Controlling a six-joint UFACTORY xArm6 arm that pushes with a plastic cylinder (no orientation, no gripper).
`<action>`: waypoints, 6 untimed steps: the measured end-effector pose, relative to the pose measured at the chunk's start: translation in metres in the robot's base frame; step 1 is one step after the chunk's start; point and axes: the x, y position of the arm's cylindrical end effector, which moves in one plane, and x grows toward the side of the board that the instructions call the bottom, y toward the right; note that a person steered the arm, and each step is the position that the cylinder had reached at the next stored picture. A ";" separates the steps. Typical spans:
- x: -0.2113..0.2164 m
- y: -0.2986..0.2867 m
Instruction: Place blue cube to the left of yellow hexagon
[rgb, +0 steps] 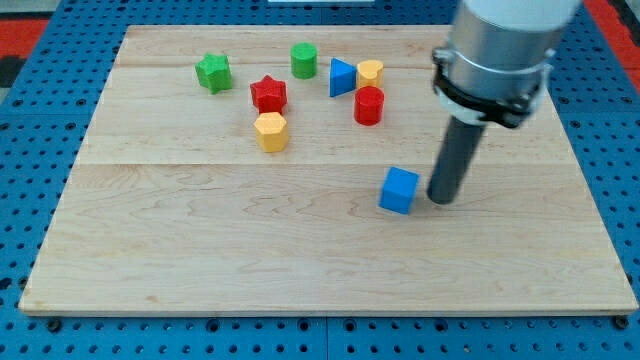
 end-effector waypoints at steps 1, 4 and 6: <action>0.008 -0.070; -0.055 -0.221; -0.073 -0.235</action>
